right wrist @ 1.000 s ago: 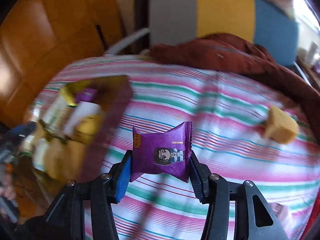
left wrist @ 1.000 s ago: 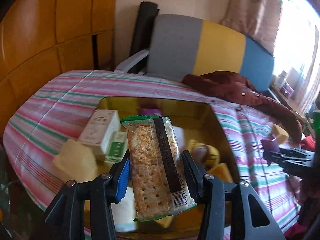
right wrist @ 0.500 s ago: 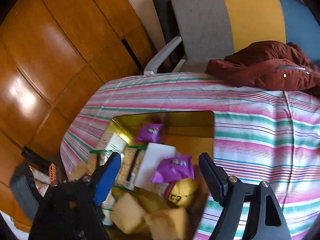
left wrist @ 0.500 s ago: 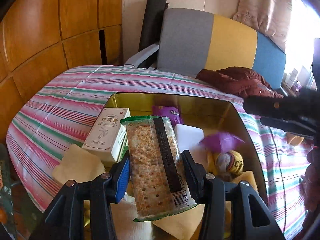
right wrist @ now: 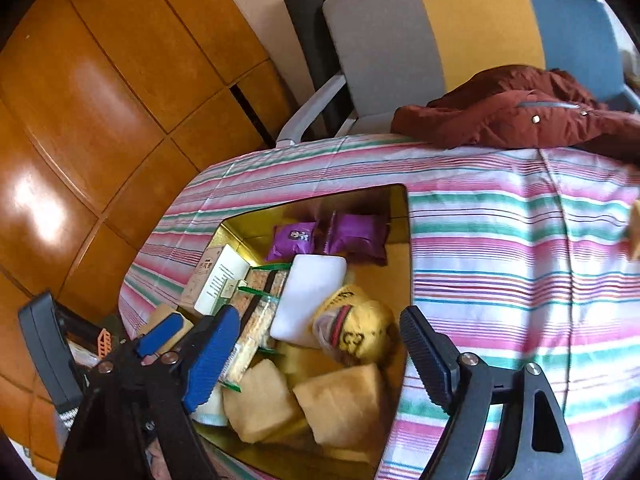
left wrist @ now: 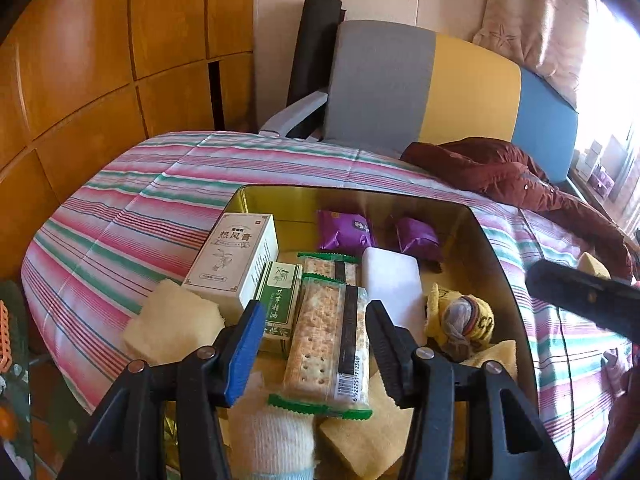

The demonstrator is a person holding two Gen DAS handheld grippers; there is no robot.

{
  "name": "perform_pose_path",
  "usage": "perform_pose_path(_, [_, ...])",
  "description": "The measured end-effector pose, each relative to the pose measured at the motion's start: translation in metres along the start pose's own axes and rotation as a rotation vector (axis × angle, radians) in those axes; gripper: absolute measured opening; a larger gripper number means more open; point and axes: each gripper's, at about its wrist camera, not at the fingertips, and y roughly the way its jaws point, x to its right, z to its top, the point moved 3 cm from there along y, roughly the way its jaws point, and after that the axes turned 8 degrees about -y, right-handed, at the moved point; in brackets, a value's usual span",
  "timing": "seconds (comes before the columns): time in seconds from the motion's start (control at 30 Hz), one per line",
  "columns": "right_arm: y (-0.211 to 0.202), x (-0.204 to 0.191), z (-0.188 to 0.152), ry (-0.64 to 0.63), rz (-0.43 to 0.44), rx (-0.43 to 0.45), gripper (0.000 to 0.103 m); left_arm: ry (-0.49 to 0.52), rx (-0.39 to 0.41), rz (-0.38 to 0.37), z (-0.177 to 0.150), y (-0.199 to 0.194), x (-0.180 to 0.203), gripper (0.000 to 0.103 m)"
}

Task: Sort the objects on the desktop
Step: 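Carry the cracker bar and purple packet over the gold box with both grippers, then open both grippers to drop the cracker bar and purple packet into the box, then move both grippers back toward the yellow sponge and pink sock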

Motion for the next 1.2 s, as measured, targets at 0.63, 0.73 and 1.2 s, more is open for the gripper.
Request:
perform_pose_path(0.63, [-0.035, -0.009, -0.039, -0.063, -0.16, 0.062, 0.093, 0.016, 0.087, 0.015, -0.003, -0.042, 0.0, 0.053])
perform_pose_path(0.73, [-0.04, -0.01, -0.042, -0.069, -0.176, 0.07, 0.093, 0.021, 0.091, 0.014, -0.005, -0.044, 0.002, 0.053])
perform_pose_path(1.2, [-0.065, 0.007, -0.055, -0.052, -0.242, 0.093, 0.095, 0.075, 0.1, -0.026, -0.013, -0.058, 0.022, 0.053])
